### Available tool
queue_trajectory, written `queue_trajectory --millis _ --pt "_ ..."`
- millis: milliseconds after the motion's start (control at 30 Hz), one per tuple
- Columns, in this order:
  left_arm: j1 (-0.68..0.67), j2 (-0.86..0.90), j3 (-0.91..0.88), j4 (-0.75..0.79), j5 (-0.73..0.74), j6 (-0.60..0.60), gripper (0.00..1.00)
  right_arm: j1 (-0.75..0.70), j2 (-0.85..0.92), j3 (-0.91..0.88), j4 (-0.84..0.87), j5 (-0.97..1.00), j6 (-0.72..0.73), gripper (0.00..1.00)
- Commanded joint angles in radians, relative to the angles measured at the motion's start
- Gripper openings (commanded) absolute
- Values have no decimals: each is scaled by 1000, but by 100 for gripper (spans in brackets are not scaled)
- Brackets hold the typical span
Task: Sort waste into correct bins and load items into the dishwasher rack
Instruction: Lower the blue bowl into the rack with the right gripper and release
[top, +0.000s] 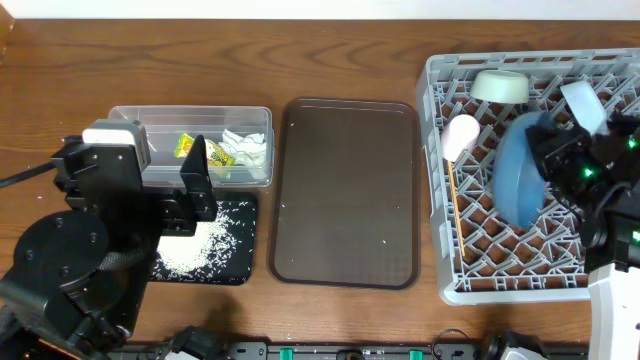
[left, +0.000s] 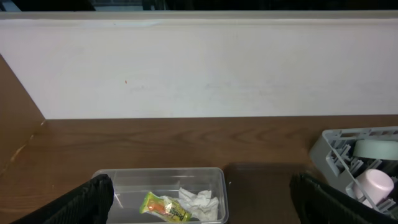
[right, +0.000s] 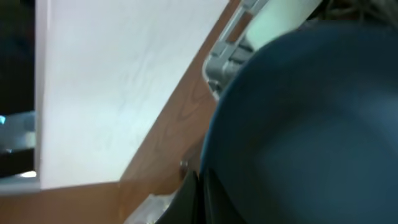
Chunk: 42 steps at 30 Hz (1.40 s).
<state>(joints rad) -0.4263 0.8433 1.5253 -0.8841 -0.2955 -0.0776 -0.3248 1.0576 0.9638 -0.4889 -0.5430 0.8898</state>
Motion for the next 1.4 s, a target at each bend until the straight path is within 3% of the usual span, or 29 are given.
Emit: queue_trajectory --millis 0,267,433,1367 --pt "5 -1 13 2 -16 6 93 -51 -5 -63 53 -82 11 1" --pt "5 -1 13 2 -16 6 93 -101 -5 -132 325 -335 56 1" --pt "5 -1 13 2 -16 6 93 -101 -5 -132 528 -465 195 1" --pt "5 -1 13 2 -16 6 93 -248 -4 -300 621 -534 171 1"
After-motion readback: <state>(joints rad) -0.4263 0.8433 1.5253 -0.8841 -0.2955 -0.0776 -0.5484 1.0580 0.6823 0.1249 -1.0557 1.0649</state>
